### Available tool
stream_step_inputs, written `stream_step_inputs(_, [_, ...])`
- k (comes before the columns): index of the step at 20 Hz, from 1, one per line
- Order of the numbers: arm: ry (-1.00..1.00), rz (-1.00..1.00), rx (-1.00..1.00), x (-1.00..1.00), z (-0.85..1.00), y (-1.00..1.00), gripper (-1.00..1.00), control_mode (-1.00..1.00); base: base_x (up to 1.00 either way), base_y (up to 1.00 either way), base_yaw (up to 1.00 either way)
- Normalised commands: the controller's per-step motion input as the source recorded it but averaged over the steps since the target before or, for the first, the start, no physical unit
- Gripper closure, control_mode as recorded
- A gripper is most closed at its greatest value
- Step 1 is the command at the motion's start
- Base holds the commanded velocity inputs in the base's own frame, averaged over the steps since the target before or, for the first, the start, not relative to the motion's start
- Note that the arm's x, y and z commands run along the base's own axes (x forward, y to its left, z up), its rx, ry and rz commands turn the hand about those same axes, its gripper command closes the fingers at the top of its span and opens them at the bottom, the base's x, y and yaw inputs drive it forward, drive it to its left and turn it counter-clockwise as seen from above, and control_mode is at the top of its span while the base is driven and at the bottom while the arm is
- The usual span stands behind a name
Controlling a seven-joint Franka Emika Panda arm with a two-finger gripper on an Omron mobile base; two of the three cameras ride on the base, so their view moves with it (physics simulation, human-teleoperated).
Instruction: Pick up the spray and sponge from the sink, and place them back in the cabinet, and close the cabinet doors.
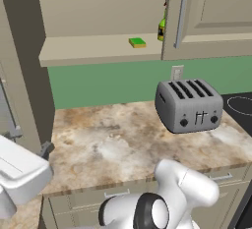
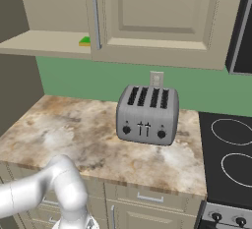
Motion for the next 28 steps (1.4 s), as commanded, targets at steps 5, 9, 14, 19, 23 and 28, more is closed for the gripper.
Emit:
stream_step_inputs(5, [-0.02,-0.02,0.0,0.23,-0.02,-0.21,-1.0,-1.0,0.0,0.0,0.0])
stream_step_inputs(9, [-0.04,-0.05,0.0,0.18,-0.05,-0.24,-1.0,-1.0,0.0,0.0,0.0])
stream_step_inputs(14, [-0.06,-0.08,0.0,0.14,-0.07,-0.27,-1.0,-1.0,0.0,0.0,0.0])
stream_step_inputs(19, [-0.06,-0.1,0.0,0.21,-0.06,-0.28,-1.0,-1.0,0.0,0.0,0.0])
stream_step_inputs(23, [-0.06,-0.1,0.0,0.22,-0.04,-0.28,-1.0,-1.0,0.0,0.0,0.0])
stream_step_inputs(28, [-0.06,-0.09,0.0,0.23,-0.02,-0.28,-1.0,-1.0,0.0,0.0,0.0])
